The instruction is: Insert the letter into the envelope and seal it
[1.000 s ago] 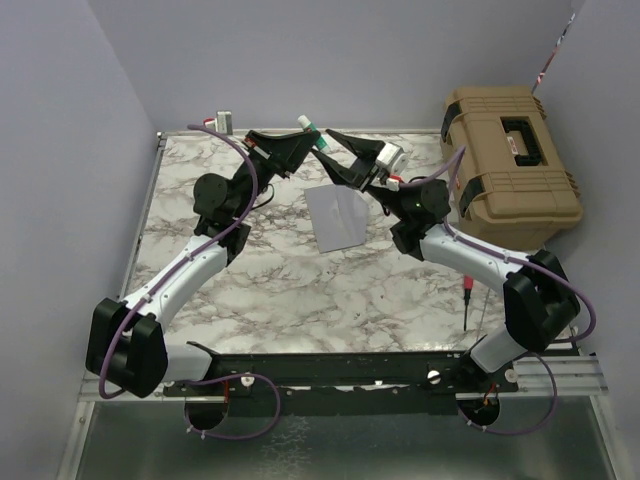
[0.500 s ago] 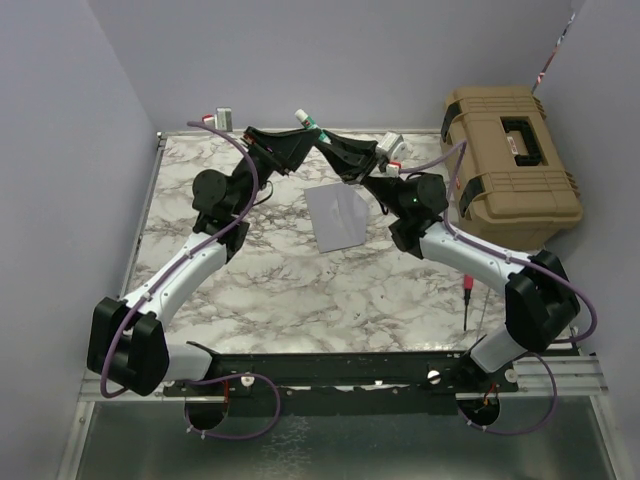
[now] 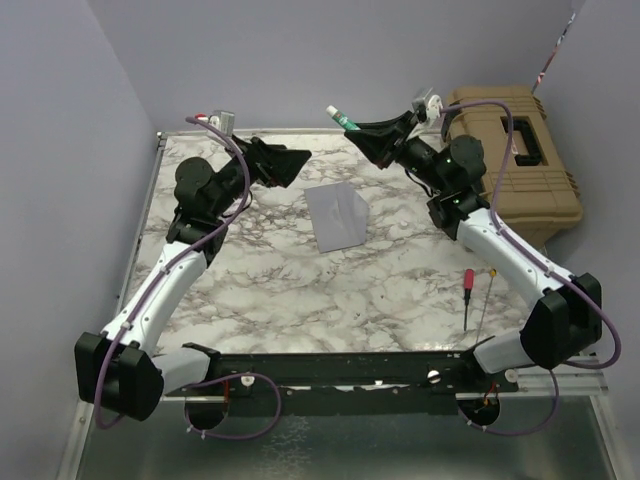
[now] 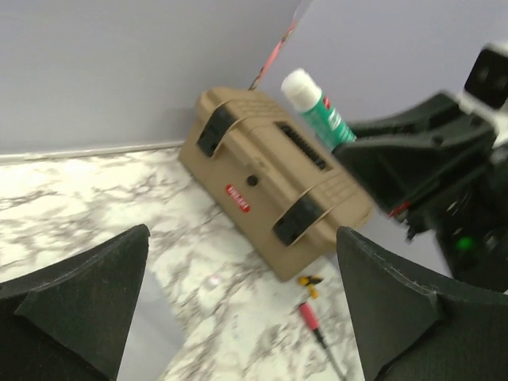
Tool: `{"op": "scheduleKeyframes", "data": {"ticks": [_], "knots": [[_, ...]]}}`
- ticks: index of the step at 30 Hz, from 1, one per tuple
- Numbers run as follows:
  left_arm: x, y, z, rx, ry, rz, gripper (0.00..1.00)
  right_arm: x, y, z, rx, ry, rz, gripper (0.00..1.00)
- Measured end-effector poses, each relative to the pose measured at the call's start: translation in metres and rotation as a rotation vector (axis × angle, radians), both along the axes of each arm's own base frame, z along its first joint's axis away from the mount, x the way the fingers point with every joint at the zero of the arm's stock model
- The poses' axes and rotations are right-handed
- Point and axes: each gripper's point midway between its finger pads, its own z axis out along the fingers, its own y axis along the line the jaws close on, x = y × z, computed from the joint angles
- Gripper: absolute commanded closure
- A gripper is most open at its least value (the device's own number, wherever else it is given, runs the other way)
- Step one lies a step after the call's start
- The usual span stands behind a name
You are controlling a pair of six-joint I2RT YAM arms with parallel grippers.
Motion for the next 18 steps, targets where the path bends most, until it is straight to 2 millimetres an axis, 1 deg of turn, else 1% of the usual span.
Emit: {"op": "scheduleKeyframes", "data": {"ticks": [2, 4, 6, 8, 10, 12, 14, 16, 18], "knots": [[-0.001, 0.003, -0.006, 0.091, -0.013, 0.018, 0.01, 0.001, -0.005, 0.001, -0.020, 0.074, 0.050, 1.00], [-0.004, 0.005, -0.006, 0.157, -0.035, 0.024, 0.01, -0.002, -0.009, 0.005, -0.034, 0.135, 0.105, 1.00], [-0.008, 0.005, -0.003, 0.202, -0.066, 0.006, 0.01, -0.013, -0.005, 0.009, -0.054, 0.188, 0.198, 1.00], [-0.011, 0.001, 0.001, 0.231, -0.085, -0.036, 0.03, -0.027, 0.001, 0.006, -0.078, 0.235, 0.299, 1.00], [-0.012, -0.005, 0.005, 0.249, -0.094, -0.102, 0.05, -0.039, 0.006, -0.003, -0.104, 0.289, 0.397, 1.00], [-0.012, -0.013, 0.007, 0.249, -0.088, -0.202, 0.05, -0.048, 0.009, -0.015, -0.127, 0.347, 0.467, 1.00], [-0.015, -0.020, 0.001, 0.234, -0.059, -0.297, 0.05, -0.052, 0.010, -0.026, -0.144, 0.399, 0.513, 1.00], [-0.020, -0.026, -0.008, 0.215, -0.016, -0.377, 0.06, -0.055, 0.010, -0.032, -0.155, 0.428, 0.542, 1.00], [-0.027, -0.029, -0.012, 0.192, 0.014, -0.439, 0.11, -0.060, 0.009, -0.034, -0.164, 0.438, 0.568, 1.00]]}}
